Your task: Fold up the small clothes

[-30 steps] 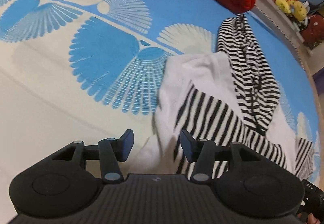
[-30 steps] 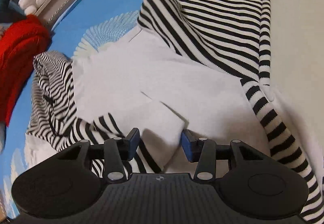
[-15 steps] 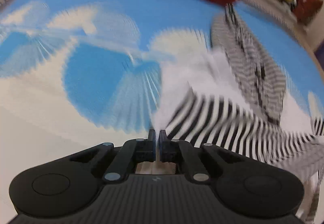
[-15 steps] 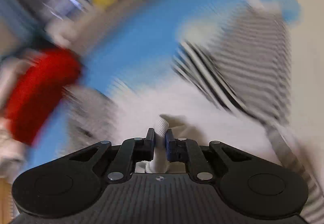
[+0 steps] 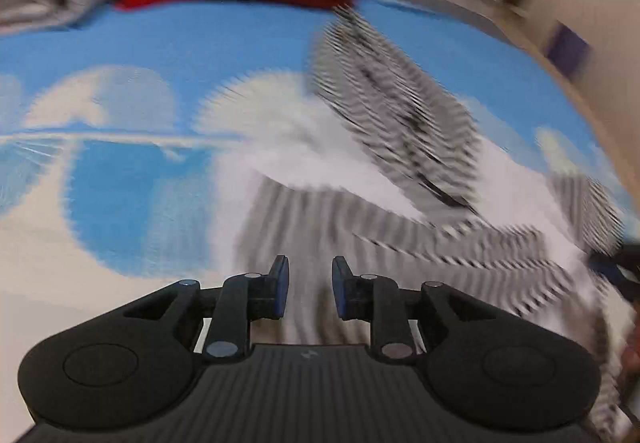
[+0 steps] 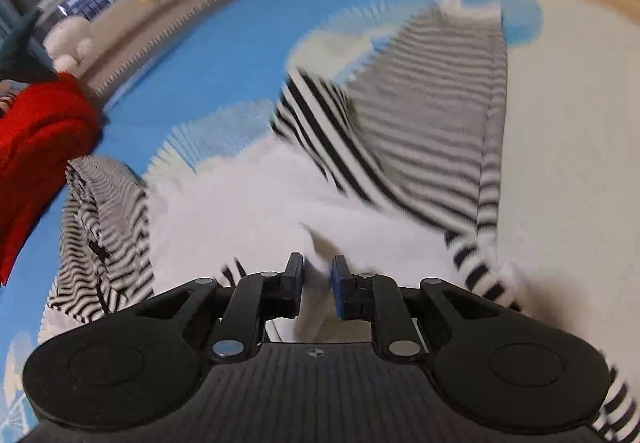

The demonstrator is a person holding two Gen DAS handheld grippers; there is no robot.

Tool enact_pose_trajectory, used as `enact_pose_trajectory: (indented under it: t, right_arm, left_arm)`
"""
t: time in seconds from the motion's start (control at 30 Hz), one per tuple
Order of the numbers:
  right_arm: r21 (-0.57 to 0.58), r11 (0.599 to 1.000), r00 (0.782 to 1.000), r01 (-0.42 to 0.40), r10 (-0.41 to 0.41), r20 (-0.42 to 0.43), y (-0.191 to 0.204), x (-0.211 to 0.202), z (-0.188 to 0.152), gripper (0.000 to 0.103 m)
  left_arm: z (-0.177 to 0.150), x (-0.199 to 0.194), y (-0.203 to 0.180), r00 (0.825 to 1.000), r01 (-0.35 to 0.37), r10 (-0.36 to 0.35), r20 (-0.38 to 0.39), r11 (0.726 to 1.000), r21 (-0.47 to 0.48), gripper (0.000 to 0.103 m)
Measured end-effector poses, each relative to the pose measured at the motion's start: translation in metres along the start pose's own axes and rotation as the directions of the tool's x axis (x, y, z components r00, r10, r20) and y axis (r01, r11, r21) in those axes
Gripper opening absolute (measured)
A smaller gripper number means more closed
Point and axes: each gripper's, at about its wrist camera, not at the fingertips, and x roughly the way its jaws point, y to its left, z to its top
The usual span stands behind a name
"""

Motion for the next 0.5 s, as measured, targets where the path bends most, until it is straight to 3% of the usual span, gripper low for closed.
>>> enact_pose_trajectory:
  t: [0.07,0.13,0.2,0.3,0.33,0.37,0.4,0.43,0.5]
  right_arm:
    - [-0.029,1.000,1.000,-0.010,0.010,0.007,0.005,-0.002,-0.002,0.036]
    - [-0.035,0.999,0.996,-0.003,0.000,-0.090,0.004,0.015,-0.004,0.049]
    - [-0.008,0.999,0.984,0.052,-0.053,-0.171,-0.005,0.032,-0.009,0.049]
    - [0.003,0.997,0.986,0.072,-0.071,-0.153,-0.011,0.036,-0.004,0.049]
    - [-0.003,0.998,0.986,0.063,-0.063,-0.152,-0.010,0.036,-0.001,0.044]
    - [-0.004,0.999,0.987,0.038,-0.038,-0.155,-0.009,0.037,0.000,0.024]
    - [-0.006,1.000,0.986,0.016,-0.017,-0.163,-0.012,0.034,-0.001,0.013]
    - [-0.012,1.000,0.987,0.003,-0.005,-0.161,-0.011,0.033,-0.001,0.007]
    - [-0.022,1.000,0.995,-0.021,0.018,-0.098,-0.005,0.018,0.001,0.006]
  left_arm:
    - [-0.010,0.019,-0.002,0.992,0.026,-0.026,-0.121,1.000,0.001,0.027]
    - [-0.025,0.044,0.004,0.963,-0.012,0.015,-0.269,1.000,0.014,0.027]
    - [-0.031,0.050,0.004,0.958,-0.023,0.038,-0.284,0.998,0.058,0.027]
    - [-0.023,0.040,0.010,0.973,-0.020,0.022,-0.232,1.000,0.008,0.028]
    - [-0.019,0.036,0.013,0.981,-0.024,0.022,-0.195,1.000,-0.009,0.028]
    - [-0.015,0.033,0.016,0.986,-0.034,0.029,-0.166,0.999,-0.026,0.028]
    - [-0.012,0.031,0.017,0.989,-0.047,0.041,-0.140,0.998,-0.042,0.028]
    - [-0.010,0.028,0.018,0.992,-0.062,0.056,-0.112,0.997,-0.049,0.028]
    - [-0.005,0.023,0.013,0.995,-0.085,0.083,-0.055,0.996,-0.041,0.028]
